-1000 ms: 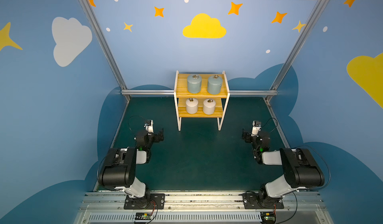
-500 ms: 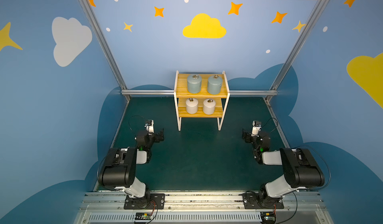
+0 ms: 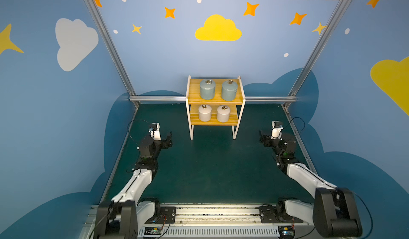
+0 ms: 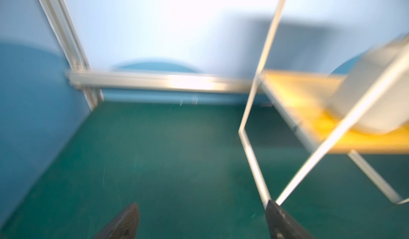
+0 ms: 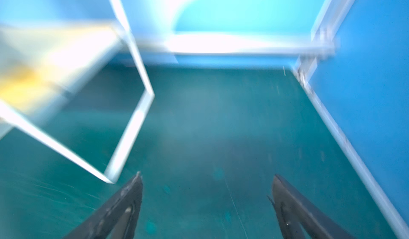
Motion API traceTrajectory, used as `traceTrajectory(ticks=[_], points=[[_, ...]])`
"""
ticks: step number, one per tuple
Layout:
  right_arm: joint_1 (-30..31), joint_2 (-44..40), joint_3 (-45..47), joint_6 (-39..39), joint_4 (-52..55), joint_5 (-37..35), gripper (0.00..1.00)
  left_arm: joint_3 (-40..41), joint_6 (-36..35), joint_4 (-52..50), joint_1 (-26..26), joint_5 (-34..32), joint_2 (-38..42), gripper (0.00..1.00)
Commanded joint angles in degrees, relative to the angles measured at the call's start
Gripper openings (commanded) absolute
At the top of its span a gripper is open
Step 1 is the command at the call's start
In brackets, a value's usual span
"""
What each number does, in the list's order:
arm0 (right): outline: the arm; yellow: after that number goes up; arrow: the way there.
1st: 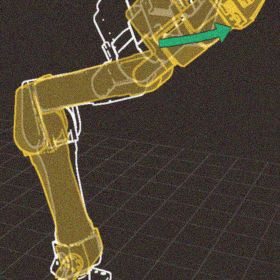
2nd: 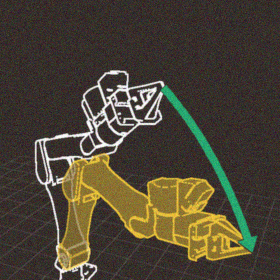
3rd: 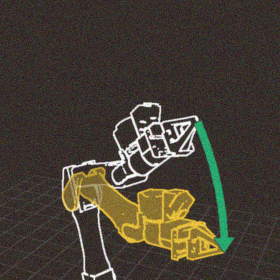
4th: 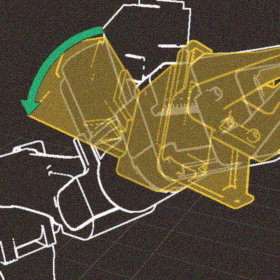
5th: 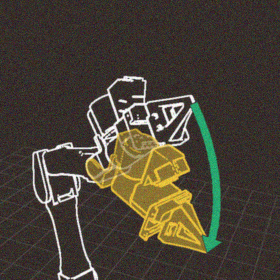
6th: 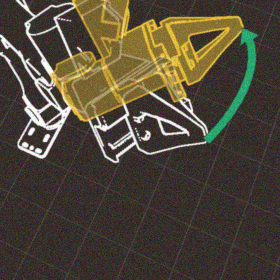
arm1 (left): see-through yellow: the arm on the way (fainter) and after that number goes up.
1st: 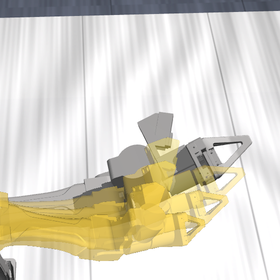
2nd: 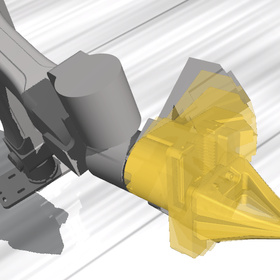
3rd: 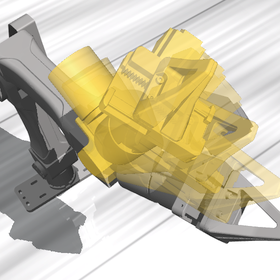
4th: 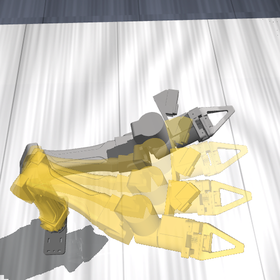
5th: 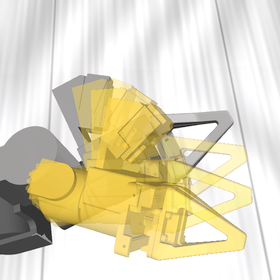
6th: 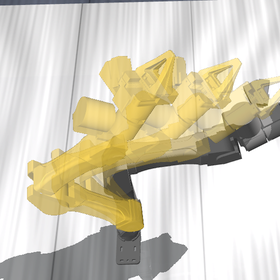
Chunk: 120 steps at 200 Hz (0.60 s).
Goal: Remove the tea canisters from the shelf
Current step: Pick up the tea canister from the shelf.
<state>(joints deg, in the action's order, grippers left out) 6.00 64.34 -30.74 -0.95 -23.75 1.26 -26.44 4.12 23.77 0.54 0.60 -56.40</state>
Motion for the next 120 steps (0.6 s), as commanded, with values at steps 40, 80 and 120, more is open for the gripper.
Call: traceTrajectory(ticks=[40,80,120], points=[[8.13,-9.61,-18.27,1.21,32.93,6.25,0.93,-9.28,2.01,-27.48,6.47,11.08,10.26,0.9],[12.31,-4.31,-30.58,3.04,37.91,10.16,0.93,-11.22,3.04,-24.27,10.92,15.09,8.35,0.93],[13.89,2.49,-39.52,4.44,36.87,14.49,0.93,-13.49,1.87,-23.25,14.38,15.35,4.42,0.96]])
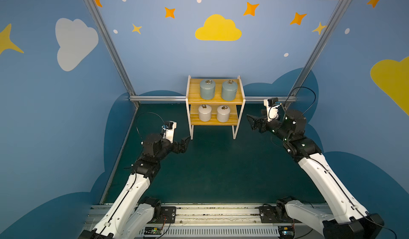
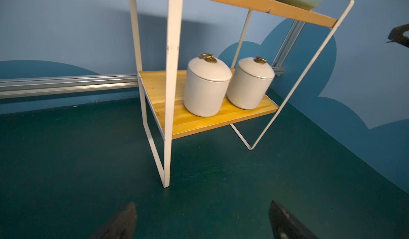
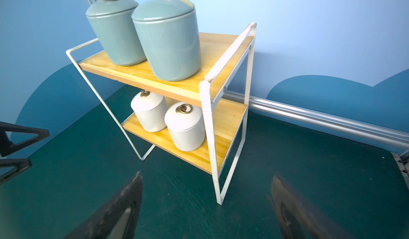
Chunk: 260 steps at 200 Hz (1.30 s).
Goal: Remove the tea canisters from the shelf
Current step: Pick up the tea canister from the shelf.
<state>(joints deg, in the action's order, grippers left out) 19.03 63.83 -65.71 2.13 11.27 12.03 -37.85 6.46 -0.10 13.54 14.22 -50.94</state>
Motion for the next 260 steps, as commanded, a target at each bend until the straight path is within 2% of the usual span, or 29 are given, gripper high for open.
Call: traceTrajectory(ticks=[1,73,138,260], points=[[0.85,3.11,-4.71,1.37,1.75,3.8,0.93,-2.07,-0.47,0.71,1.43,1.76,-1.07,0.96],[0.84,13.46,-18.45,0.43,0.5,12.58,0.93,-3.18,-0.48,3.25,3.51,3.04,-4.16,0.98],[0.22,24.16,-32.03,-4.09,6.48,23.26,0.93,-2.57,0.92,4.32,4.93,3.69,-3.75,0.99],[-0.13,36.5,-46.6,-5.95,11.92,27.93,0.93,-2.13,2.46,6.01,7.27,4.57,-3.36,0.99]])
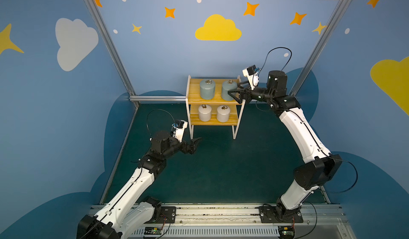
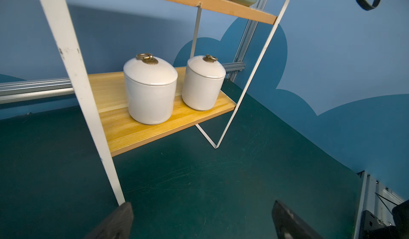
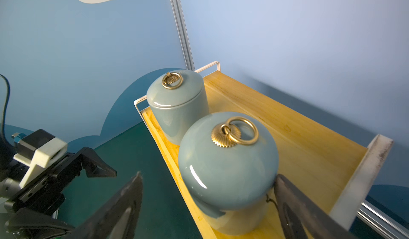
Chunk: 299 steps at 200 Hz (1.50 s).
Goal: Remove the tea canisters from the shelf
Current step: Pick up the tea canister from the shelf.
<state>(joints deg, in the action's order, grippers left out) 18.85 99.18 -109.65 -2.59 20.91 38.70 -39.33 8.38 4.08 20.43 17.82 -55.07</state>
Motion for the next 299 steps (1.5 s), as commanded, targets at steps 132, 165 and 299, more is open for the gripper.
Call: traceTrajectory(ticks=[132,165,299], points=[[1.73,8.08,-11.77,-5.84,9.21,-4.14,0.93,0.13,0.75,1.98,1.06,1.14,1.34,0.99],[1.98,9.79,-13.87,-5.76,9.59,-5.18,0.93,0.66,0.85,2.16,1.14,1.41,1.62,0.99],[3.03,13.37,-19.02,-5.62,9.9,-6.4,0.9,1.41,0.77,1.81,1.11,1.77,2.77,0.99]])
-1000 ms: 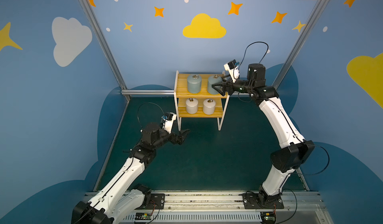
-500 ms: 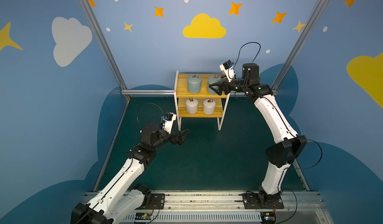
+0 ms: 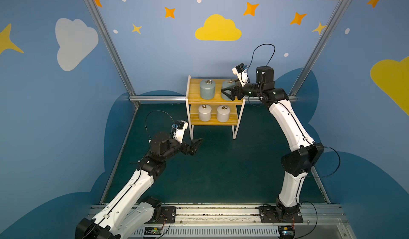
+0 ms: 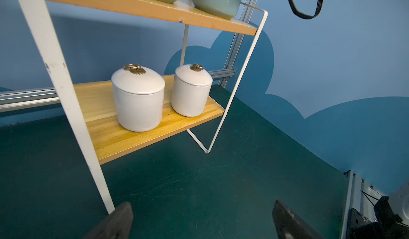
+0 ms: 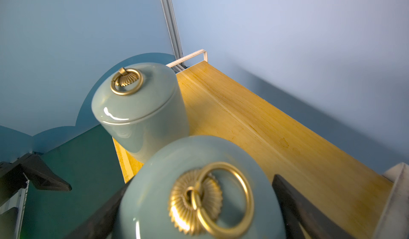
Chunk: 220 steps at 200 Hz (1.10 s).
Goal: Remove the tea canisters from the shelf
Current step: Pick up the tea canister from the shelf.
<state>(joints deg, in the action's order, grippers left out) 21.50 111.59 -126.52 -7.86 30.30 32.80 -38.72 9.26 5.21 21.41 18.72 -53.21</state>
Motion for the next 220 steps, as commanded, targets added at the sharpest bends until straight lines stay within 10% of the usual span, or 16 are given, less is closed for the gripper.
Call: traceTrajectory(ticks=[1,72,220], points=[[0.39,0.97,-2.15,-0.33,0.52,-0.52,0.9,0.77,-0.11,0.63,0.17,0.88,0.92,0.99],[0.48,0.73,-2.15,-0.84,0.78,0.06,0.71,0.51,-0.59,-0.06,0.13,0.43,1.14,1.0],[1.32,-6.77,3.59,-0.12,-1.25,0.21,0.64,-0.08,-0.12,-0.49,0.05,-1.76,-0.28,1.0]])
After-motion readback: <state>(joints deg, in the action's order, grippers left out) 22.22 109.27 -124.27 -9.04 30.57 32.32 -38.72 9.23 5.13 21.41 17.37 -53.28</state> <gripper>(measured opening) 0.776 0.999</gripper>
